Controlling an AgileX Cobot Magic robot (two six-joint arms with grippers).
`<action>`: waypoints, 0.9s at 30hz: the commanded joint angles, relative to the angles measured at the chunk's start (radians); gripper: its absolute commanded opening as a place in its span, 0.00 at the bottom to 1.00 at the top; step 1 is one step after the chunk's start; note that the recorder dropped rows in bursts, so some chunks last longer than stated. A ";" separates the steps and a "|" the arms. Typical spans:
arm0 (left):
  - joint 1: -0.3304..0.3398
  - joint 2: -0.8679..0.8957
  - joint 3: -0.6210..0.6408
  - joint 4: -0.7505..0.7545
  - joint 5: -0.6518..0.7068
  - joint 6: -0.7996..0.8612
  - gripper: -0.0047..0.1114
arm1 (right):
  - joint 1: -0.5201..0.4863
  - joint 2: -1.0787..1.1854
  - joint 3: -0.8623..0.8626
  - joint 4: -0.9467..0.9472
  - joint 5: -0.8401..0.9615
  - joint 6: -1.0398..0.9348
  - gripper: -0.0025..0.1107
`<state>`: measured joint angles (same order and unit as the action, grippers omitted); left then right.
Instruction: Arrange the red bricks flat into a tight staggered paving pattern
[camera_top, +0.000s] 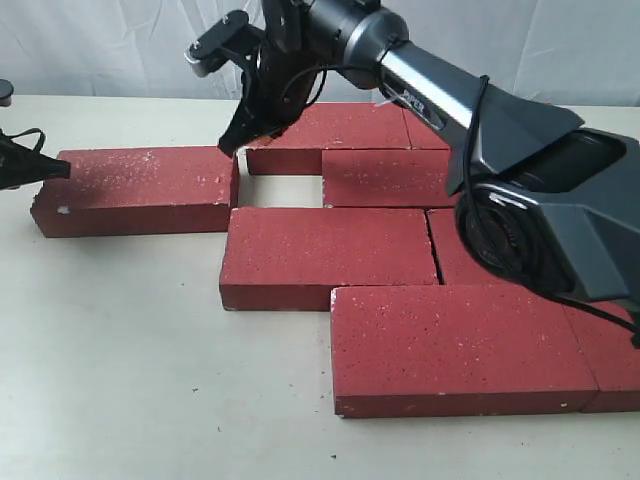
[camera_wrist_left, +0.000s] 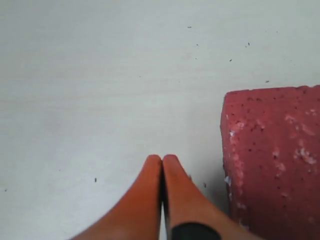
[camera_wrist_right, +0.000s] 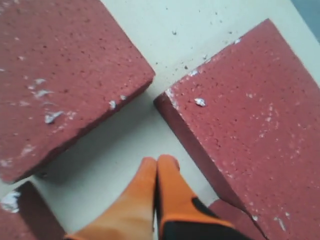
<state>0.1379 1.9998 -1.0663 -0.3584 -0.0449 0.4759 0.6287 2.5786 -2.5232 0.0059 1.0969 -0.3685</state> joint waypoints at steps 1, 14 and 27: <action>0.002 0.014 -0.004 -0.015 -0.016 -0.006 0.04 | -0.005 0.060 0.004 0.014 -0.050 0.006 0.01; -0.002 0.131 -0.158 -0.126 0.125 -0.006 0.04 | -0.005 0.102 0.006 0.111 -0.079 0.006 0.01; -0.053 0.175 -0.201 -0.161 0.179 0.016 0.04 | 0.007 0.097 0.006 0.149 -0.064 0.004 0.01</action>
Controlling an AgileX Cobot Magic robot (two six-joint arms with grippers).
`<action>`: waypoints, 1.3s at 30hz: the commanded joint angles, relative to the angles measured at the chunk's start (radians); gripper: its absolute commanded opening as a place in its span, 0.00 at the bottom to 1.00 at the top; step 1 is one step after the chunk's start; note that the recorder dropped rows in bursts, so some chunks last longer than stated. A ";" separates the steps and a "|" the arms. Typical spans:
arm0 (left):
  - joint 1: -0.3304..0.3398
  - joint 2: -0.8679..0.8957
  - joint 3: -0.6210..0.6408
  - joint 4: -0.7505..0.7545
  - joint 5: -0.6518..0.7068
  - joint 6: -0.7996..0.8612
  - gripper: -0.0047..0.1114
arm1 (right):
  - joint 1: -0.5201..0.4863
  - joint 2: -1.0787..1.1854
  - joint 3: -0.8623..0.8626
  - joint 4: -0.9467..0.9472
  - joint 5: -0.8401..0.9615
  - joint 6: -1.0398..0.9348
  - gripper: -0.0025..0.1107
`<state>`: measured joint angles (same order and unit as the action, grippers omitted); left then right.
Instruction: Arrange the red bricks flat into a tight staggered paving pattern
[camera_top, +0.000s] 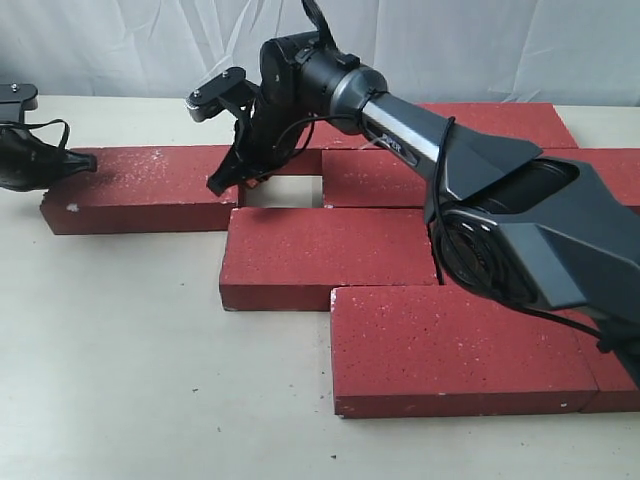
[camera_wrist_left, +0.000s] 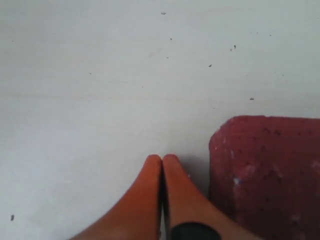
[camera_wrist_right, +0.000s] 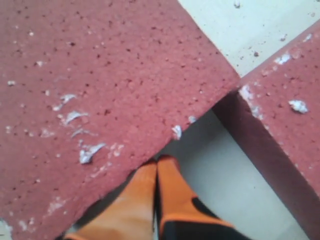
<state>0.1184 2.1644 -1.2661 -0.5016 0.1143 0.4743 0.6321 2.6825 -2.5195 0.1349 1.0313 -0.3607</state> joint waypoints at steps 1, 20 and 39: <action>-0.038 0.010 -0.001 -0.017 0.020 0.022 0.04 | 0.004 -0.007 0.002 0.020 0.011 -0.004 0.01; -0.036 -0.024 -0.001 -0.017 0.038 0.049 0.04 | 0.011 -0.027 0.002 0.009 0.082 -0.031 0.01; -0.035 -0.025 -0.001 0.008 0.049 0.053 0.04 | 0.021 -0.043 0.002 -0.142 0.149 -0.038 0.01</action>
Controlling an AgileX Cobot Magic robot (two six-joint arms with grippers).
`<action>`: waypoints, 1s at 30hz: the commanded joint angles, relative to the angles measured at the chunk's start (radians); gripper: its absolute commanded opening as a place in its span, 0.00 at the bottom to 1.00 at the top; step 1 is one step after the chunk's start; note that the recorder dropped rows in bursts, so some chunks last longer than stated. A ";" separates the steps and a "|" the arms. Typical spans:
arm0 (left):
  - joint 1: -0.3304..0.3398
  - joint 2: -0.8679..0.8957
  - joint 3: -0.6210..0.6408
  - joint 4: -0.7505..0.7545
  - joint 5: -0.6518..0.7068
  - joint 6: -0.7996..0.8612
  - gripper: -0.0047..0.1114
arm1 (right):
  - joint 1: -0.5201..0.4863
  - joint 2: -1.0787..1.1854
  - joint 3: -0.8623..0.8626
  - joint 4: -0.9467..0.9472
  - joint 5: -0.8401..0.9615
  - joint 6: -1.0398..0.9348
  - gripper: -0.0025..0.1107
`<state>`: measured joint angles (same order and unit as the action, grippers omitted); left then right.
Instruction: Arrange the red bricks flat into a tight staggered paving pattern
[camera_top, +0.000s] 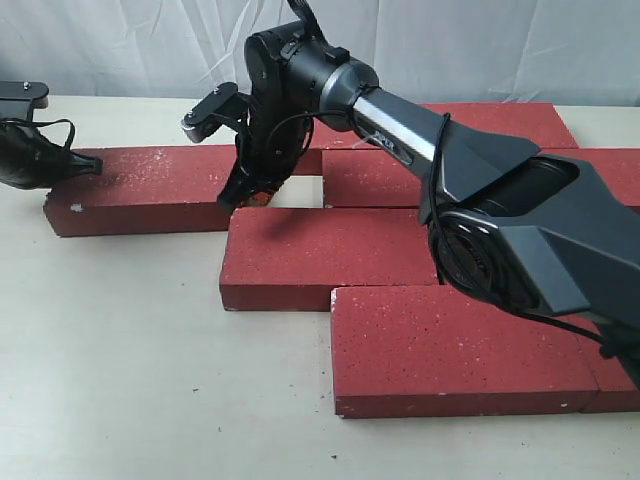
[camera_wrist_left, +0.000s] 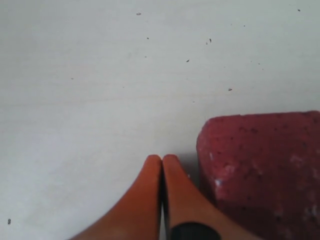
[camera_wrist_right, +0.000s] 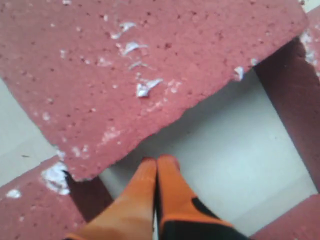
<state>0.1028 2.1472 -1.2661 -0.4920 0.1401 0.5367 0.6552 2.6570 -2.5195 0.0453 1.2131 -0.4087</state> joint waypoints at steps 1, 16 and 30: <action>-0.015 -0.008 -0.001 -0.001 0.018 -0.009 0.04 | -0.002 -0.018 0.002 -0.070 -0.062 0.035 0.01; 0.026 -0.008 -0.001 -0.058 -0.004 -0.013 0.04 | -0.004 0.039 0.002 -0.092 -0.257 0.228 0.01; 0.026 -0.008 -0.001 -0.058 -0.004 -0.013 0.04 | 0.003 0.001 0.002 0.001 -0.165 0.165 0.01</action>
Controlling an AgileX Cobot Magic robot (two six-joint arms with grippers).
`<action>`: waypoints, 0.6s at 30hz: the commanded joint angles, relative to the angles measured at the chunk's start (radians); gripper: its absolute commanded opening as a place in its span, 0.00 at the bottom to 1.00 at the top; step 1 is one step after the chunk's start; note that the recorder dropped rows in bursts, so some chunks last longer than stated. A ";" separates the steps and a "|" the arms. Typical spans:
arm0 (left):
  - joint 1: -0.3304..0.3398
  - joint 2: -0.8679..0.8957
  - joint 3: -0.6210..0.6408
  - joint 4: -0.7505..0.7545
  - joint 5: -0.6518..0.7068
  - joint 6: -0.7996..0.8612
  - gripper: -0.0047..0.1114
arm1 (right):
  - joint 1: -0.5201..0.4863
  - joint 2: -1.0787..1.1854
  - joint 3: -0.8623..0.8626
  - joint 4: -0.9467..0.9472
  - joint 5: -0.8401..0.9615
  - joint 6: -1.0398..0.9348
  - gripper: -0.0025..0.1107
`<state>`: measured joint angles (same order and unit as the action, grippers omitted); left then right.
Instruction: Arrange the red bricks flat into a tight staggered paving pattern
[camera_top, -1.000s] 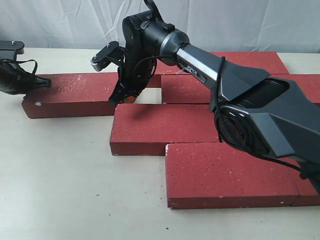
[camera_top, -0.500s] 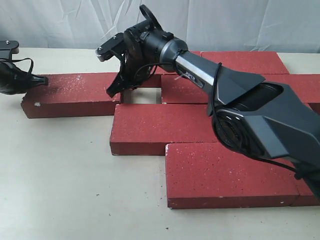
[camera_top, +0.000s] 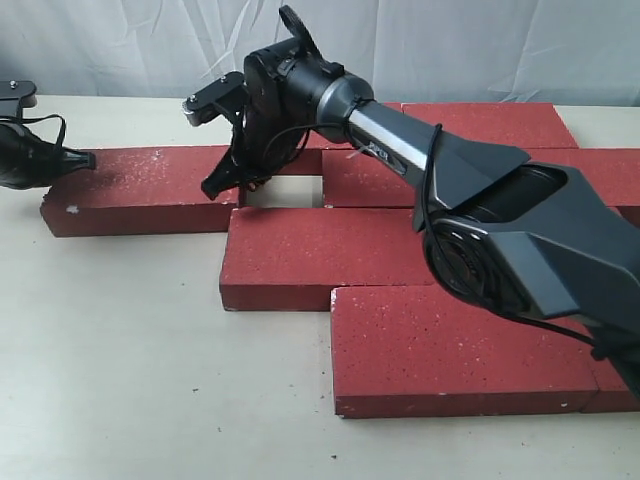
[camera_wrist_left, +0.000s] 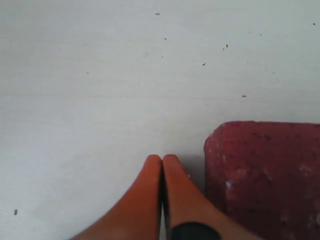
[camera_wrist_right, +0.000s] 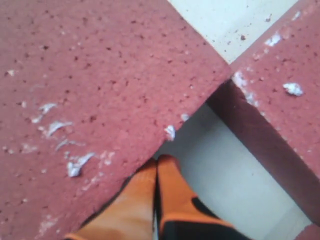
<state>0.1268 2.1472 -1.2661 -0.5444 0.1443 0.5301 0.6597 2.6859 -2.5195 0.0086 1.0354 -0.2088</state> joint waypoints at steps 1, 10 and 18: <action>0.002 -0.008 -0.001 -0.005 -0.009 -0.006 0.04 | -0.001 -0.032 0.002 0.060 0.013 -0.039 0.01; 0.002 -0.008 -0.001 -0.005 0.005 -0.004 0.04 | -0.001 -0.032 0.002 0.074 0.075 -0.065 0.01; 0.002 -0.008 -0.001 -0.005 0.024 -0.004 0.04 | -0.001 -0.032 0.002 -0.153 0.081 0.026 0.01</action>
<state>0.1268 2.1472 -1.2661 -0.5444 0.1612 0.5301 0.6617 2.6672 -2.5195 -0.0605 1.1097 -0.2268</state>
